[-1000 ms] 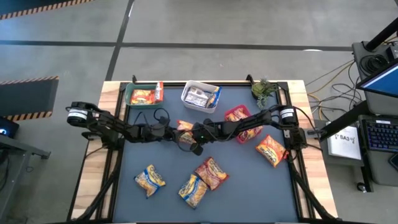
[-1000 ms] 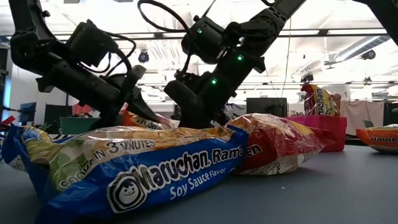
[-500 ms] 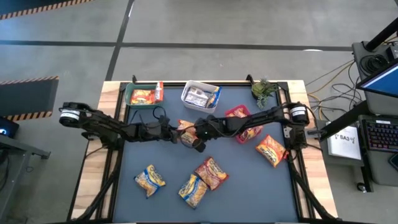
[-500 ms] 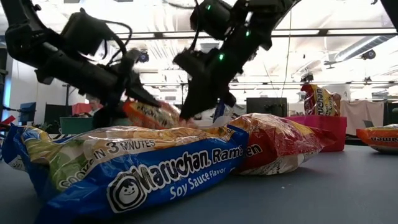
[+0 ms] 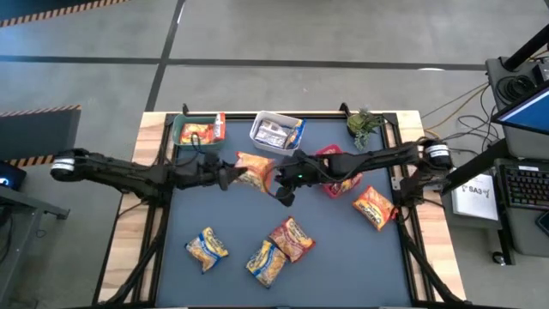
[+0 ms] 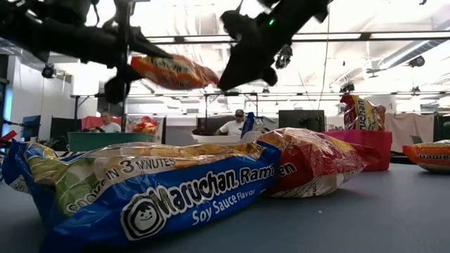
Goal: Sort Maruchan noodles
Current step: Put the orange noodle pack into the green bin
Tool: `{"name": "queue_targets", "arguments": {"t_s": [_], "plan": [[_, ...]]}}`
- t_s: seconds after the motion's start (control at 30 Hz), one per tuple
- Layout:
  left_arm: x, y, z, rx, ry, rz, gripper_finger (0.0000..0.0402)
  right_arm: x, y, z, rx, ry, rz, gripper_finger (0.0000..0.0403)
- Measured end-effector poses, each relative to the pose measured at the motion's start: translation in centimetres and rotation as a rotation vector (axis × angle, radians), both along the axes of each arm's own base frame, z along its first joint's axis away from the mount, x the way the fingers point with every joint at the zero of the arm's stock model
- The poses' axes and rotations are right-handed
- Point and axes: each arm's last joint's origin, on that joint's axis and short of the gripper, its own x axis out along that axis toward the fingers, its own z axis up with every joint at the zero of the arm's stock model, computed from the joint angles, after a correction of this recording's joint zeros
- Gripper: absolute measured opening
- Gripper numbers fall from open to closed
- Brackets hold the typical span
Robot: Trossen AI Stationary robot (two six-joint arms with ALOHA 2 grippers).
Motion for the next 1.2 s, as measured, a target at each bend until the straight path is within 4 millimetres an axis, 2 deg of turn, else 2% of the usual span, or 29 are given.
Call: {"name": "queue_targets", "arguments": {"t_s": [0.13,0.27,0.4,0.6,0.77,1.03,1.2], "plan": [[-0.8,0.2,2.4,0.08,0.08,0.066,0.0121,-1.8,1.0,1.7,-0.034,-0.067,0.003,0.0038],[-1.7,0.8,5.0,0.199,0.313,0.201,0.0121,-3.7,2.0,2.1,-0.084,-0.116,-0.027,0.0038],[-3.1,1.5,7.8,0.296,0.555,0.339,0.0121,-5.3,2.2,2.9,-0.089,-0.201,-0.03,0.0038],[-4.7,2.5,11.3,0.359,0.775,0.472,0.0121,-7.1,2.0,3.1,-0.075,-0.254,-0.052,0.0038],[-5.5,3.9,12.1,0.364,0.872,0.551,0.012,-7.5,1.9,2.9,-0.073,-0.271,-0.052,0.0038],[-6.2,7.3,11.3,0.292,1.016,0.624,0.0115,-7.4,1.9,2.8,-0.075,-0.267,-0.05,0.0038],[-5.6,9.4,10.4,0.266,1.101,0.622,0.0114,-7.4,1.9,2.8,-0.079,-0.265,-0.048,0.0038]]}}
